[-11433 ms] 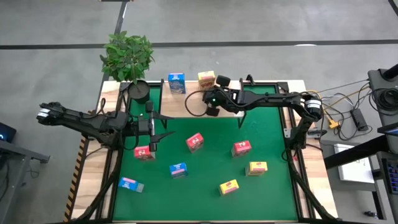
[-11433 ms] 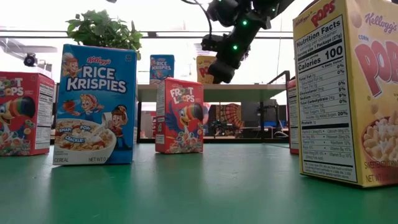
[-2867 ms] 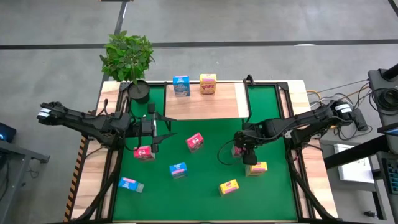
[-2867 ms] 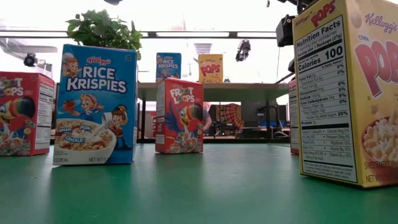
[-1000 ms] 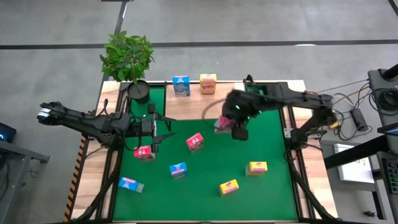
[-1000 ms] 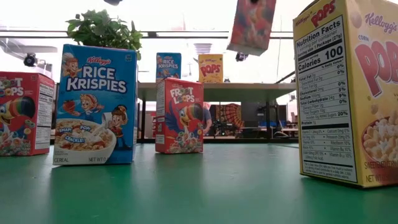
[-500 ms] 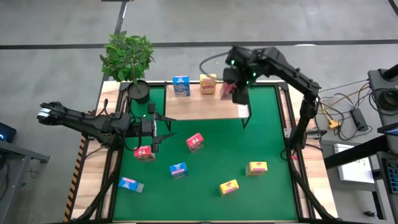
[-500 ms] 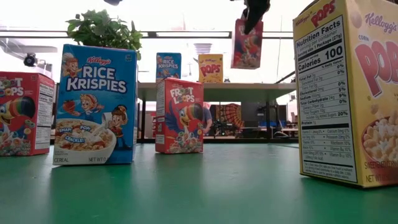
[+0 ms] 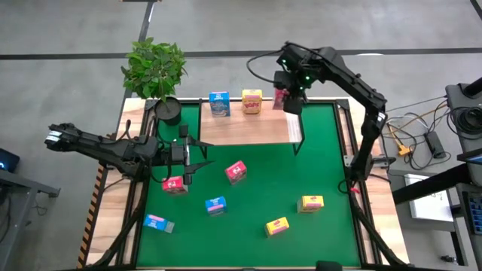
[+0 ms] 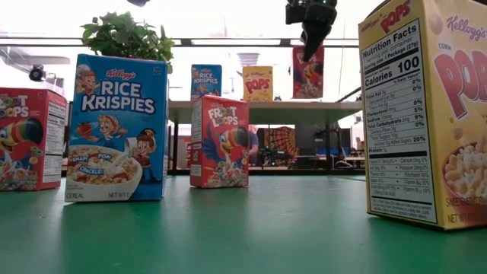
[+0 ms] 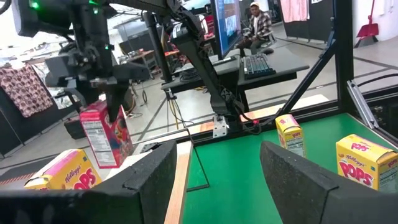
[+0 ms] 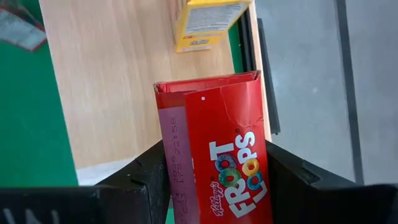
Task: Stack cereal on shelf
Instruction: Put the right red cereal box on the shelf
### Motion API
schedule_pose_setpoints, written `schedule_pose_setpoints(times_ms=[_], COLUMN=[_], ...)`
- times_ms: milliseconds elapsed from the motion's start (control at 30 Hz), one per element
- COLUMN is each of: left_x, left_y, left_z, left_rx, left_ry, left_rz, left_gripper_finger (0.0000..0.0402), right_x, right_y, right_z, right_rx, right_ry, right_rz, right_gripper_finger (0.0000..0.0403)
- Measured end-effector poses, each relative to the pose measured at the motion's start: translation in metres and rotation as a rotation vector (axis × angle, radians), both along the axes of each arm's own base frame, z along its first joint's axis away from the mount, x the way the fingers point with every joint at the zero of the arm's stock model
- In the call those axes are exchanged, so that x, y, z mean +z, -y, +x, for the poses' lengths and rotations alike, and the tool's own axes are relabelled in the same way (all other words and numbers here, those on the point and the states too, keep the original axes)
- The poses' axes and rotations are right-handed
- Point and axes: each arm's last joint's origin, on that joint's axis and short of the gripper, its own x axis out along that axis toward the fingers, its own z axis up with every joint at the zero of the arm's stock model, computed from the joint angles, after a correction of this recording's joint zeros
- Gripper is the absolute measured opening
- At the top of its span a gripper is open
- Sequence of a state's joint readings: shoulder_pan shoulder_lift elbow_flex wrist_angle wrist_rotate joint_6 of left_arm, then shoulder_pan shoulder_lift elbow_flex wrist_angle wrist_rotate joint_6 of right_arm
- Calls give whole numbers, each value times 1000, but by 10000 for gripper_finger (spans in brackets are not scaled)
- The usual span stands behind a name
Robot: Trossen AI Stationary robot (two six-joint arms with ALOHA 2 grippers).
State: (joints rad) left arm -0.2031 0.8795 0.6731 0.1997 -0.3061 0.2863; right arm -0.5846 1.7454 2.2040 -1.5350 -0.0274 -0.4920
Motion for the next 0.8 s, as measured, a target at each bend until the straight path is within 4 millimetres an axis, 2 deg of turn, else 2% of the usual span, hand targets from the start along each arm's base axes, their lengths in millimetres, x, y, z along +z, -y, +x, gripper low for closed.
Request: schedule_pose_setpoints(times_ms=[400,800], left_x=[0,0], left_y=[0,0], left_z=[0,0], left_rx=[0,0], left_ry=[0,0], left_rz=[0,1], left_gripper_finger=[215,215], right_x=[-33,-38], right_y=[20,28], right_z=[26,25], right_rx=[26,24], right_ry=[-75,-85], right_rz=[33,40], right_gripper_finger=[182,182])
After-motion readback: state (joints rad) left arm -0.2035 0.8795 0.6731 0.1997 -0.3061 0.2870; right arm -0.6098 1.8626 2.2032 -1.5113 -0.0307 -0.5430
